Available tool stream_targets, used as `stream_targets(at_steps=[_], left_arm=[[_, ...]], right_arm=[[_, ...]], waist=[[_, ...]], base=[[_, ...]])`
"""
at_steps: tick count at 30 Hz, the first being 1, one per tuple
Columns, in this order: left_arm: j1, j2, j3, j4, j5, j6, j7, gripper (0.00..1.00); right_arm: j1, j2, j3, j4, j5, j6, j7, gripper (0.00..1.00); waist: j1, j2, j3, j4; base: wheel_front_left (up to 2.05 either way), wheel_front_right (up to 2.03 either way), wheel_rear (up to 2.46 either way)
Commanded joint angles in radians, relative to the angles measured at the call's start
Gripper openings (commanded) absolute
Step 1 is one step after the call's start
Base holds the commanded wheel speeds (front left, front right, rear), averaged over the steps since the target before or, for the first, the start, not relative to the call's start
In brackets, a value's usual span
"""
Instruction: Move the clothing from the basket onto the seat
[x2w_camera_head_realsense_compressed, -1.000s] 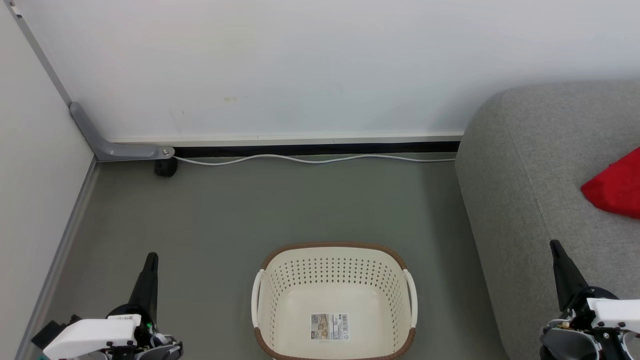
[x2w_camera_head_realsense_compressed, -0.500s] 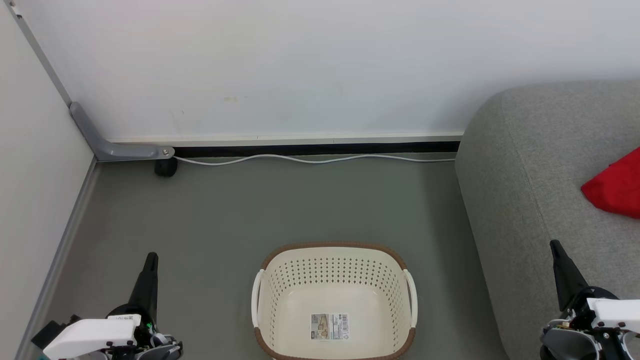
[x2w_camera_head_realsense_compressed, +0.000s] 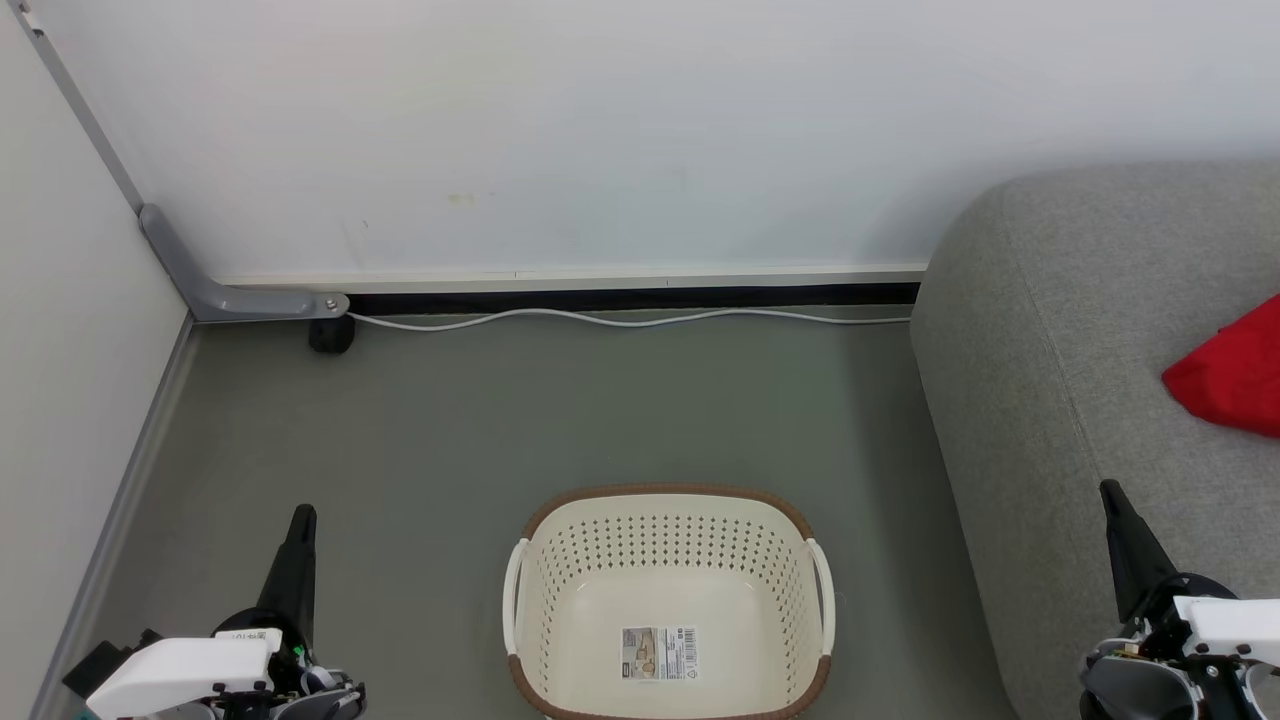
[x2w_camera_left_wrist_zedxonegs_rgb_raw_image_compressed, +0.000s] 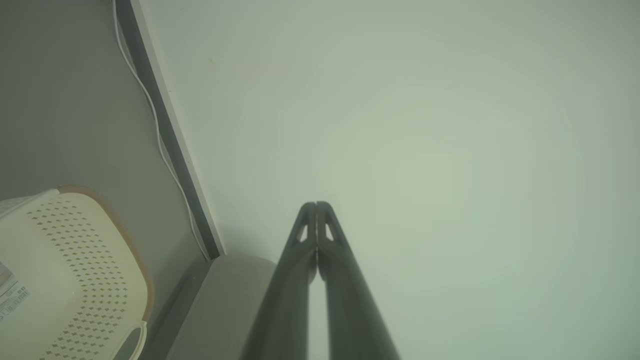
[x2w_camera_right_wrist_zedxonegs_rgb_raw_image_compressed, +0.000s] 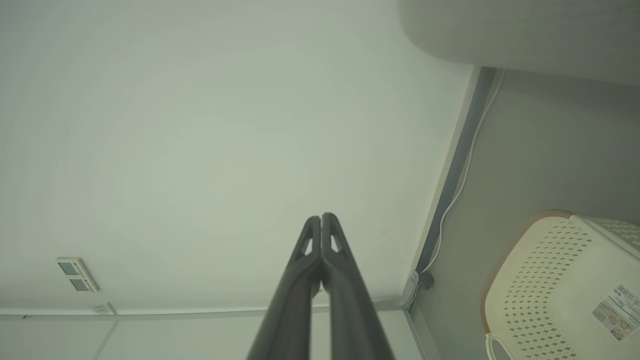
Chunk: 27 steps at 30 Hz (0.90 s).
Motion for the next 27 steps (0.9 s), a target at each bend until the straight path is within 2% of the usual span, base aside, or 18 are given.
stream_targets(at_steps=[1, 27], left_arm=[[-0.058, 0.018, 0.033, -0.030, -0.004, -0.007, 0.006, 0.00], [-0.058, 0.018, 0.033, -0.030, -0.005, -0.007, 0.006, 0.00]], right_arm=[[-0.016, -0.010, 0.017, -0.033, 0.011, 0.004, 0.008, 0.00], [-0.016, -0.010, 0.017, -0.033, 0.011, 0.004, 0.008, 0.00]], waist=[[0.0000, 0.0000, 0.000, 0.000], [0.0000, 0.0000, 0.000, 0.000]], base=[[0.00, 0.00, 0.00], [0.00, 0.00, 0.00]])
